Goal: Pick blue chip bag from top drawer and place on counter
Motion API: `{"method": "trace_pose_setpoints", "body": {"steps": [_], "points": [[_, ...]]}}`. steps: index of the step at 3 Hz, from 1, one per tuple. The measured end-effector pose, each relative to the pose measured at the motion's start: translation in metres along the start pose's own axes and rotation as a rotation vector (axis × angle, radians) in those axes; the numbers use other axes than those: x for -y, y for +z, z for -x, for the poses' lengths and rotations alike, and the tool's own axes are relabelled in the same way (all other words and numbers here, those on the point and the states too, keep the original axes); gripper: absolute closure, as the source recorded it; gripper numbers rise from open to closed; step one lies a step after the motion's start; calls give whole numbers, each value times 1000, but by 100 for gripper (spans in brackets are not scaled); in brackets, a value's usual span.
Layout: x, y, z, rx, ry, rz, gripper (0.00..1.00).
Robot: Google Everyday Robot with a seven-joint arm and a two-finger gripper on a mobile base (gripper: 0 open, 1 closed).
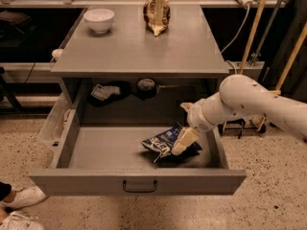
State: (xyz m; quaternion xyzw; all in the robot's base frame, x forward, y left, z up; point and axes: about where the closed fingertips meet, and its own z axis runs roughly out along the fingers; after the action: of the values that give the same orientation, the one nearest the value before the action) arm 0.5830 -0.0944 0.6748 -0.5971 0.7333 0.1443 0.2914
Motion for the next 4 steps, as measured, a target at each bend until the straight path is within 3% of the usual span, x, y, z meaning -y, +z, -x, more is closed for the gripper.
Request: {"method": "trace_pose_setpoints", "body": {"steps": [1, 2, 3, 4], "points": [[3, 27, -12, -1, -1, 26, 0], [-9, 49, -26, -10, -35, 98, 0], [-9, 49, -26, -10, -35, 98, 0], [-9, 49, -26, -10, -35, 98, 10]]}}
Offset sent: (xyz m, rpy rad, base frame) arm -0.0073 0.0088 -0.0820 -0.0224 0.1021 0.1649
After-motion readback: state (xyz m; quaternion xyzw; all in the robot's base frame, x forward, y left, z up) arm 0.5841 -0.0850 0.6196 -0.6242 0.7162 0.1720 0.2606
